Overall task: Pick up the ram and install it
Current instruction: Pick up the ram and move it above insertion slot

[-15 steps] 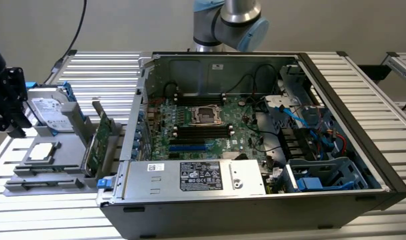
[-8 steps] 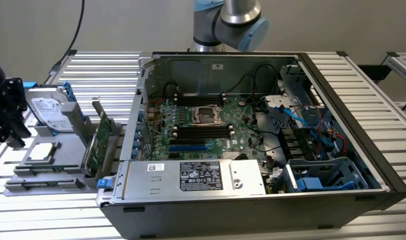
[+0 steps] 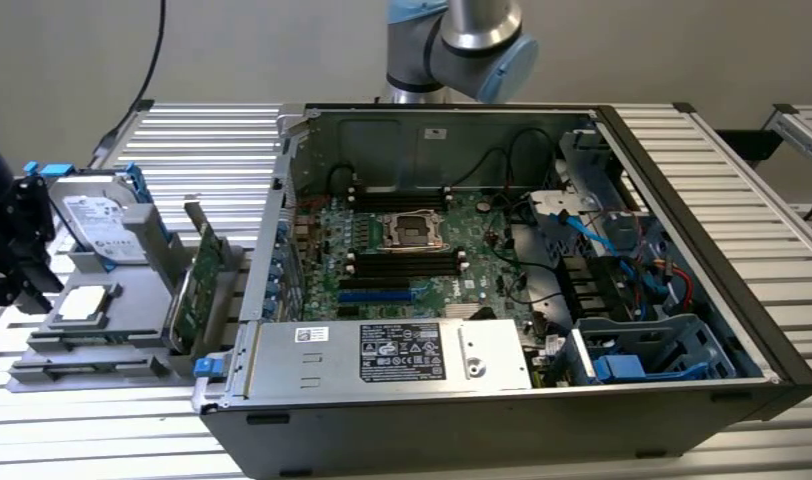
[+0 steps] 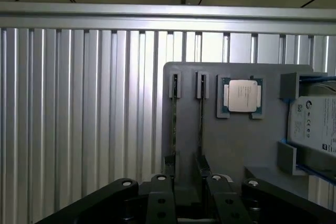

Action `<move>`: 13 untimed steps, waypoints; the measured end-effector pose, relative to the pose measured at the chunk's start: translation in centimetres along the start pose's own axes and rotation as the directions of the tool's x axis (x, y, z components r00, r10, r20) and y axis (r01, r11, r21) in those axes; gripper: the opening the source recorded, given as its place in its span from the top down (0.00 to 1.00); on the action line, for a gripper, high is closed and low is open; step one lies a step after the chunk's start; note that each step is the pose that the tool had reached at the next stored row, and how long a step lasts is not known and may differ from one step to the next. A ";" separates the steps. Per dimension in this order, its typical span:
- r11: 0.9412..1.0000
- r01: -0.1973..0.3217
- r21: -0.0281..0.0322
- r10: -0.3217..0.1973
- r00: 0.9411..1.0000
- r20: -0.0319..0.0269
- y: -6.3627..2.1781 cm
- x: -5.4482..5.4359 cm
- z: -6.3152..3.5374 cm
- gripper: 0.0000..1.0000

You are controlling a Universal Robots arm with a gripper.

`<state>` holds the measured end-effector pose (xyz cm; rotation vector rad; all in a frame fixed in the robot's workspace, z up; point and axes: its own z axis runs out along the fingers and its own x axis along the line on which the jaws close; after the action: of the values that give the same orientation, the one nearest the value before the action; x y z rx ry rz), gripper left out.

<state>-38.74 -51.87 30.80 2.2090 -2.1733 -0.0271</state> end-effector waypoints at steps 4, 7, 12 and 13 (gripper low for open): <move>1.000 0.004 0.000 -0.004 1.000 0.000 0.12 0.3 0.72 0.70; 1.000 0.007 0.000 -0.007 1.000 0.000 0.18 0.3 1.28 0.70; 1.000 0.013 0.000 -0.013 1.000 -0.001 0.17 0.4 2.18 0.70; 1.000 0.014 0.000 -0.014 1.000 -0.001 0.17 0.4 2.36 0.70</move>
<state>-39.00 -52.32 28.45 2.2235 -2.1580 -0.0268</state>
